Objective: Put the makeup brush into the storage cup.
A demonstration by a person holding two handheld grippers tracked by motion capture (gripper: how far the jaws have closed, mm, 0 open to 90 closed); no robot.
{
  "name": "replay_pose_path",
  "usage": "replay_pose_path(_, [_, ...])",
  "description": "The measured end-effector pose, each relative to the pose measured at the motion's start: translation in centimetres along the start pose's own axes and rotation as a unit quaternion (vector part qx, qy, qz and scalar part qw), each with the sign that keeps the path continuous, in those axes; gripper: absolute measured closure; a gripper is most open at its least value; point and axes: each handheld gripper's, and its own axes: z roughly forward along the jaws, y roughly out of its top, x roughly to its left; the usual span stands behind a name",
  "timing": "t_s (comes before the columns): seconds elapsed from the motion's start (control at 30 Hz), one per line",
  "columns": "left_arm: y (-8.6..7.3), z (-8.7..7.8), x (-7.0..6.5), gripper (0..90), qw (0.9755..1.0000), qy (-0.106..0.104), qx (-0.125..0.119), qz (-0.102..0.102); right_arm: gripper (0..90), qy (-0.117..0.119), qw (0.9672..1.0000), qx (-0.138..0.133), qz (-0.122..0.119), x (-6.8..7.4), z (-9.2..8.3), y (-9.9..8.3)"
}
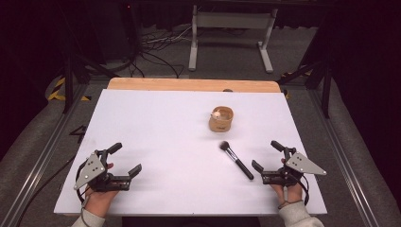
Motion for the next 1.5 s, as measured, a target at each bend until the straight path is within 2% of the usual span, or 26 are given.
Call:
replay_pose_path(0.1, [-0.2, 0.1, 0.2, 1.3, 0.9999, -0.001, 0.000, -0.013, 0.0, 0.001, 1.0000, -0.001, 0.001, 0.0, 0.0, 0.0])
replay_pose_path(0.33, [-0.2, 0.2, -0.1, 1.4, 0.9999, -0.009, -0.001, -0.013, 0.0, 0.005, 1.0000, 0.004, 0.003, 0.1, 0.0, 0.1])
replay_pose_path(0.47, [-0.1, 0.2, -0.1, 1.5, 0.9999, -0.007, -0.001, -0.013, 0.0, 0.010, 0.9999, 0.002, -0.003, 0.3, -0.1, 0.2])
replay_pose_path(0.83, [-0.1, 0.2, -0.1, 2.1, 0.9998, -0.005, 0.002, -0.017, 0.0, 0.001, 1.0000, 0.006, -0.004, 0.2, -0.3, 0.3])
replay_pose_path(1.1, [0.0, 0.0, 0.1, 2.2, 0.9999, -0.002, 0.001, -0.015, 0.0, 0.015, 0.9999, -0.005, -0.006, 0.1, -0.6, 2.0])
replay_pose_path(1.33, [-0.3, 0.1, 0.2, 2.2, 0.9998, 0.001, 0.004, -0.020, 0.0, 0.028, 0.9995, 0.011, -0.008, 0.4, 0.6, 3.0])
replay_pose_path(1.43, [-0.2, 0.0, 0.2, 2.2, 0.9998, 0.002, 0.004, -0.018, 0.0, 0.047, 0.9988, 0.007, -0.008, 0.8, 1.8, 3.9])
replay_pose_path(1.5, [-0.1, 0.0, 0.2, 2.2, 0.9998, 0.002, 0.004, -0.018, 0.0, 0.064, 0.9978, 0.004, -0.016, 1.3, 2.8, 4.6])
